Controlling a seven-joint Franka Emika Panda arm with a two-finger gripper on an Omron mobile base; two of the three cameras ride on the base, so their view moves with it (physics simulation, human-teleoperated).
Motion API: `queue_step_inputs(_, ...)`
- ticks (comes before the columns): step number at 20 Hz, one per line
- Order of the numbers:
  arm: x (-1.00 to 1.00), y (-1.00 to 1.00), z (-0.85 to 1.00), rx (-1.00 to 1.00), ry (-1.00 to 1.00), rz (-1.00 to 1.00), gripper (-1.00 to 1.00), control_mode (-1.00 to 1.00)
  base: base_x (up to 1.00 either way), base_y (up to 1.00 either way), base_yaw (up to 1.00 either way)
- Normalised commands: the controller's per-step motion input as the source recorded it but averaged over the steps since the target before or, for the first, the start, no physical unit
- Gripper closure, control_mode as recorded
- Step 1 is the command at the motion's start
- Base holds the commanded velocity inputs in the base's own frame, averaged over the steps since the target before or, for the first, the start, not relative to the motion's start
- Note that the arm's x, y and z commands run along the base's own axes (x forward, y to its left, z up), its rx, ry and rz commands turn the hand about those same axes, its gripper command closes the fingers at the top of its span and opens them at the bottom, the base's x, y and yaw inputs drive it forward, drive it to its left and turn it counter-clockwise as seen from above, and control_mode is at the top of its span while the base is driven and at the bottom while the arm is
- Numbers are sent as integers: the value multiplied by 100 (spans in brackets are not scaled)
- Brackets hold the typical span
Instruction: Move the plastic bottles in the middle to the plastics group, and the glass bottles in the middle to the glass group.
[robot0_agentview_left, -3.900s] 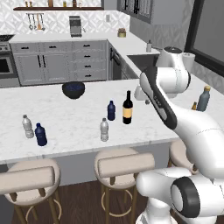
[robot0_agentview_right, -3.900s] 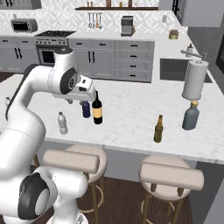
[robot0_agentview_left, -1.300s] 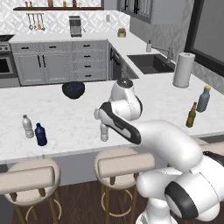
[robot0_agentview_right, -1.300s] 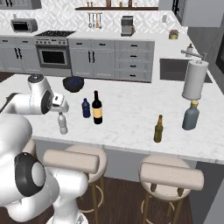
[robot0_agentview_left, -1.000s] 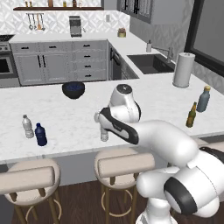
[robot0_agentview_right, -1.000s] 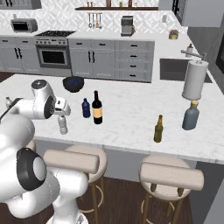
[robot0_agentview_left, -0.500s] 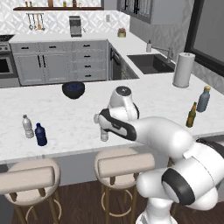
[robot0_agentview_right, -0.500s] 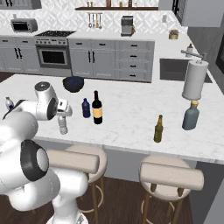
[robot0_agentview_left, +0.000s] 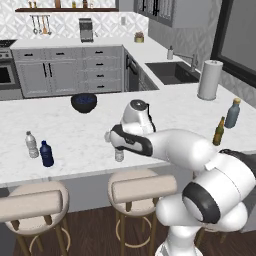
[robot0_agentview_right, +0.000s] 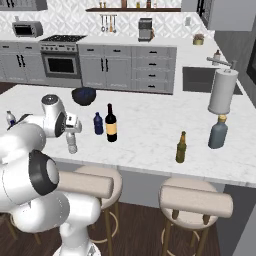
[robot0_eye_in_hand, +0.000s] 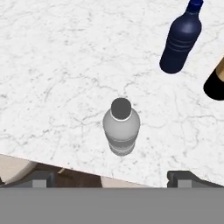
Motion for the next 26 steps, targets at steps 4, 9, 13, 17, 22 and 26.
queue_step_inputs(4,24,0,-8,0,0,1,-100,-100,0,0,0)
queue_step_inputs(9,14,0,-1,0,0,0,-100,-100,0,0,0)
queue_step_inputs(13,0,0,-12,0,0,0,-100,-100,0,0,0)
queue_step_inputs(17,1,0,-23,0,0,0,-100,-100,0,0,0)
queue_step_inputs(22,9,0,-8,0,1,0,-100,-100,0,0,0)
queue_step_inputs(26,10,0,-6,0,1,0,-100,-100,0,0,0)
